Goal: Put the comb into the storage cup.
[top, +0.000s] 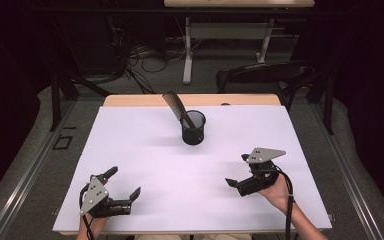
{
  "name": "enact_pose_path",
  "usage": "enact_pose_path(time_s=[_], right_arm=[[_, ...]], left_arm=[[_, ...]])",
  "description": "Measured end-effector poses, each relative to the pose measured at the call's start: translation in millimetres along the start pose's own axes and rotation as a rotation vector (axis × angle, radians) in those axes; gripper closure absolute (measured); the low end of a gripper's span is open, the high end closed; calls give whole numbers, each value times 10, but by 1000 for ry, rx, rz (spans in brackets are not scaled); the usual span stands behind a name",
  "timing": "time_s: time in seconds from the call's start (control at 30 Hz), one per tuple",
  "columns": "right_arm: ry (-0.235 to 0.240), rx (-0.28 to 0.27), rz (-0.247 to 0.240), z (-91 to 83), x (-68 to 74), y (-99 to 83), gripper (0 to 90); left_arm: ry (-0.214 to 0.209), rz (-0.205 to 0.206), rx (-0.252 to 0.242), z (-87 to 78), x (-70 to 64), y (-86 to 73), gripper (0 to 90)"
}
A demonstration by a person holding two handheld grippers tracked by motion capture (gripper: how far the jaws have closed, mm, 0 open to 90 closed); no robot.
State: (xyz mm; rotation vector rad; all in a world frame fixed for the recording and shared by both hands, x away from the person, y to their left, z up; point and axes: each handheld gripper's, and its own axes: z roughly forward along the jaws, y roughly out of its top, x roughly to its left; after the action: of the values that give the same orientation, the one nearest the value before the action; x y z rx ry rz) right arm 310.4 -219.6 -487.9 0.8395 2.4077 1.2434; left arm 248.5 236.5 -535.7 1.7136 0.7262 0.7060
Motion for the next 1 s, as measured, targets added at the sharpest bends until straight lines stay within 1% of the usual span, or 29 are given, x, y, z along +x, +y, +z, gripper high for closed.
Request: enact_pose_path(time_s=[0.07,0.33,0.53,0.93,1.0], right_arm=[[2,-7,6,-13,8,-24,14],[-10,-22,4,-77,51,-117,13],[-23,-48,6,-125,85,-197,13],[-57,-60,19,-180,108,-385,12],[-54,-59,23,-187,106,-409,6]], left_arm=[[-1,2,0,2,0,1,15],[1,0,-1,-1,0,0,15],[-1,2,0,0,-3,1,15],[0,2,1,1,-4,0,15],[-1,4,3,3,-2,-1,15]])
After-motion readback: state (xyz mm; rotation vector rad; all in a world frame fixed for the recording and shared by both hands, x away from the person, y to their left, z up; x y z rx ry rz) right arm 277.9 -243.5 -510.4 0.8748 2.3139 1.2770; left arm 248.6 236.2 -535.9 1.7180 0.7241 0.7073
